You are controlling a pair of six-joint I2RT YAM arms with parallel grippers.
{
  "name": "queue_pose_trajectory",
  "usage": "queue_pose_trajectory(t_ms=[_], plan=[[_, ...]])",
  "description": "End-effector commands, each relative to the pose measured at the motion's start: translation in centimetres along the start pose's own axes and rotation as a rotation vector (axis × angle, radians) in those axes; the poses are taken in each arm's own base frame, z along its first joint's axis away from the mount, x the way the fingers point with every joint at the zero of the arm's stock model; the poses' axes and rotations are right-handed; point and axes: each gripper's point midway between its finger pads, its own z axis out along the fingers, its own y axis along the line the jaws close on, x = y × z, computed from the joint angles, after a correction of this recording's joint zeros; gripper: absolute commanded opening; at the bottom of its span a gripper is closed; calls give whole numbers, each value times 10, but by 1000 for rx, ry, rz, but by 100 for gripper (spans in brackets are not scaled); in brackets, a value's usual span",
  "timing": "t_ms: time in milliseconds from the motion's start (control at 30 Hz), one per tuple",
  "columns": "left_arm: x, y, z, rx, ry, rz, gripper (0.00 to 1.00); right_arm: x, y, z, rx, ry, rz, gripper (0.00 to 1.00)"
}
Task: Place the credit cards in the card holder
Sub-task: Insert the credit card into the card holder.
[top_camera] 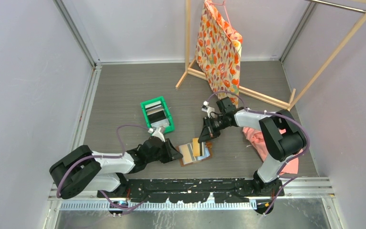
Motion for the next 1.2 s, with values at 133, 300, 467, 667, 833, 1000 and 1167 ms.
queue_pose_trajectory(t_ms=[133, 300, 467, 667, 833, 1000, 1167], plan=[[3, -4, 8, -1, 26, -2, 21, -6, 3, 5, -26, 11, -25, 1], [5, 0, 10, -17, 36, -7, 21, -6, 7, 7, -48, 13, -56, 1], [6, 2, 10, -30, 39, -11, 21, -6, 5, 6, -31, 6, -50, 1], [5, 6, 8, -47, 30, -17, 20, -7, -15, -6, 89, -81, 36, 1], [5, 5, 10, -45, 31, -16, 20, 2, -12, -6, 70, -88, 47, 1], [5, 2, 12, -30, 38, -16, 20, 10, -4, 5, 69, -42, -13, 1], [6, 0, 13, -20, 44, -16, 20, 9, -4, 10, 76, -47, -20, 1]])
